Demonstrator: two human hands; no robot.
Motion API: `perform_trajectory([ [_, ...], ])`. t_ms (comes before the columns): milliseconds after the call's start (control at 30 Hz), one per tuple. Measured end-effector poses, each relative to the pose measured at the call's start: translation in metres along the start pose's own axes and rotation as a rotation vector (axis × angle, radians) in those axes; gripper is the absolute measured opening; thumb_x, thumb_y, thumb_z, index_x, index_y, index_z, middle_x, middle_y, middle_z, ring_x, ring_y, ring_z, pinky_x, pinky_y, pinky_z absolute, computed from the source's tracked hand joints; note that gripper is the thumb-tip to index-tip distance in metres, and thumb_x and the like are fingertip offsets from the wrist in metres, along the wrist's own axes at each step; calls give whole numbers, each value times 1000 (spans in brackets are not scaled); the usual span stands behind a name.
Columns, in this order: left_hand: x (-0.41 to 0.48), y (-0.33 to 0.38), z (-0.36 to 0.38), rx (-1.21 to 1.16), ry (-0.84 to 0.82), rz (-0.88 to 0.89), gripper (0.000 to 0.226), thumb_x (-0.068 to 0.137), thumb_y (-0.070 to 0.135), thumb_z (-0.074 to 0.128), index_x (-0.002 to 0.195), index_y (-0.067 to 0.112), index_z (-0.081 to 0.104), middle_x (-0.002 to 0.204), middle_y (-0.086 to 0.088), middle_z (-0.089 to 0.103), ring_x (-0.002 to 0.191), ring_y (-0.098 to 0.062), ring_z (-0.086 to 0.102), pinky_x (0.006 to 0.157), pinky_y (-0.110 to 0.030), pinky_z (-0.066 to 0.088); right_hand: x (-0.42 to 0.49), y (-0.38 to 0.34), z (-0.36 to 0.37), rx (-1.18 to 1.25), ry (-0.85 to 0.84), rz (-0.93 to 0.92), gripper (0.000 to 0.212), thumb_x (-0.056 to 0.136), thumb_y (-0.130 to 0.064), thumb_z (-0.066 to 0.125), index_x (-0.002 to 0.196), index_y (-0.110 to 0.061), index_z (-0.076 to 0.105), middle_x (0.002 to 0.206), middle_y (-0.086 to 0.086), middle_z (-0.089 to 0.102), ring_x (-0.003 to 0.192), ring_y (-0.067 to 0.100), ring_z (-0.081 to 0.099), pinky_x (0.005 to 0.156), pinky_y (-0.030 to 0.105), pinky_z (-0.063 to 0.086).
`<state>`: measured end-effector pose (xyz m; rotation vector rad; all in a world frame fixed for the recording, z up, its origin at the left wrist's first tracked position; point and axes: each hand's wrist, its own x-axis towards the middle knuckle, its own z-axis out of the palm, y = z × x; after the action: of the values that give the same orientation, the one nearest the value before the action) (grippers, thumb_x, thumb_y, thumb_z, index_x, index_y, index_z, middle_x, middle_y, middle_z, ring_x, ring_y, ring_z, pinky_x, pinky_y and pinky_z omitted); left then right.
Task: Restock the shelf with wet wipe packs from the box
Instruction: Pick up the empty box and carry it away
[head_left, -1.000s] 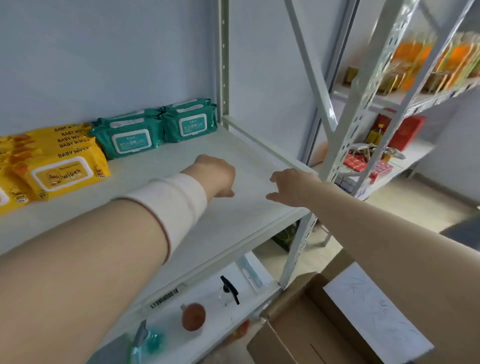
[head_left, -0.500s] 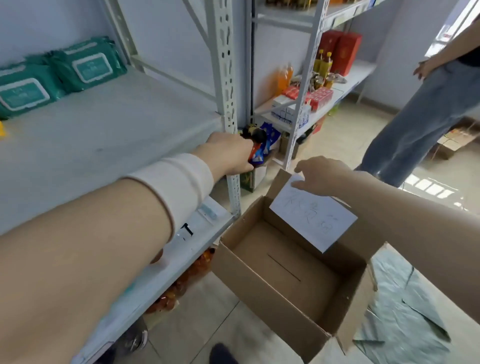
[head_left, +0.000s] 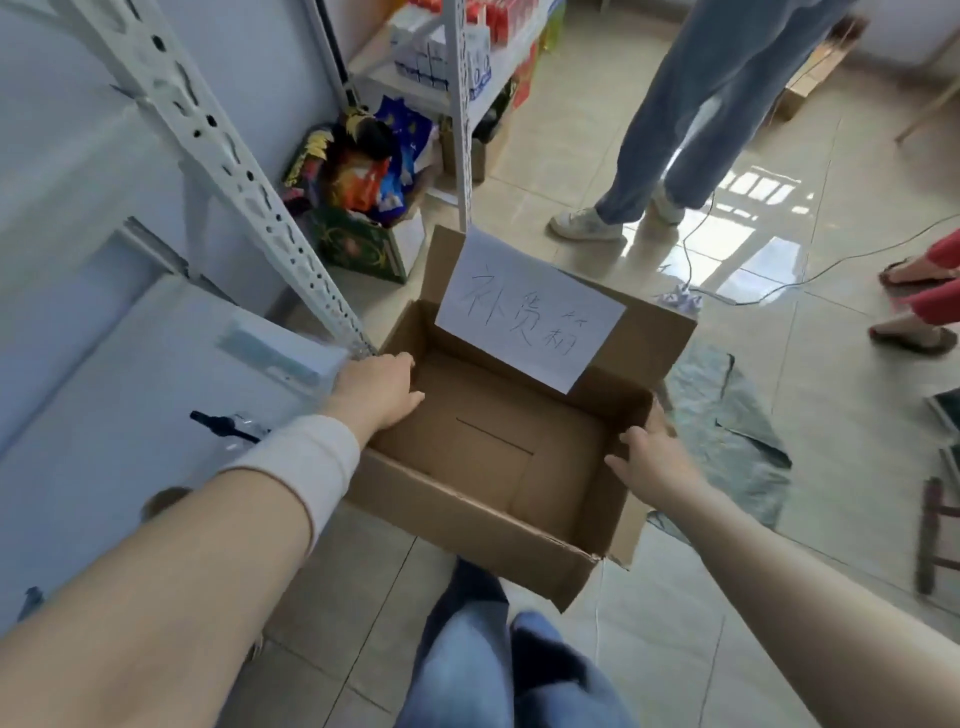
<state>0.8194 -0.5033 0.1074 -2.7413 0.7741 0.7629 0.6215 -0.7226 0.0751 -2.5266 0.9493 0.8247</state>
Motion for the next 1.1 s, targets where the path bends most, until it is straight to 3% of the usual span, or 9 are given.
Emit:
perform_trajectory([
  [200,75,-19,72,-180,-46,-94,63,91,37,54,145,15,28,144,-9,43,131,-26,43,103,-40,39,38,15,74,259,-96,304,58,92,-36,52,139,-6,35,137,17,47,124,33,48,97,37,41],
  [300,117,-40,98,-341,-8,-219,68,91,30,56,147,11,22,150,-14,33,138,-31,33,110,-44,33,67,29,101,424,-10,434,64,90,-31,57,140,1,33,139,22,45,129,36,43,102,39,36],
  [400,169,-60,123,-476,138,-307,62,91,17,57,144,4,27,144,-21,39,134,-35,37,110,-44,34,111,39,127,553,88,566,69,90,-33,58,142,4,32,143,24,42,132,38,39,107,44,33],
  [500,211,-74,147,-493,189,-333,52,91,13,55,138,3,36,138,-20,46,128,-36,43,105,-46,37,150,47,154,659,157,624,58,92,-33,52,135,4,40,135,25,50,124,41,47,103,48,39],
  [600,239,-82,172,-498,81,-301,43,93,18,53,133,3,44,130,-22,55,119,-41,50,96,-43,40,170,50,173,736,215,705,40,98,-23,44,128,3,44,127,26,55,115,44,51,93,45,40],
  [700,252,-91,193,-514,-38,-323,46,96,27,49,135,5,43,128,-24,56,119,-42,50,98,-43,41,174,51,184,747,267,755,28,100,-18,37,119,-1,47,119,27,58,107,45,54,82,43,38],
  [833,255,-94,205,-525,4,-332,38,97,26,47,127,3,51,119,-27,60,113,-44,54,95,-44,43,176,49,186,727,308,770,26,99,-16,37,115,1,49,114,30,60,103,48,54,78,41,37],
  [1100,200,-85,195,-501,81,-321,34,97,22,46,116,-5,53,106,-32,62,101,-48,56,83,-44,44,156,56,147,688,329,713,34,100,-14,37,128,2,46,124,31,55,114,48,49,93,46,38],
])
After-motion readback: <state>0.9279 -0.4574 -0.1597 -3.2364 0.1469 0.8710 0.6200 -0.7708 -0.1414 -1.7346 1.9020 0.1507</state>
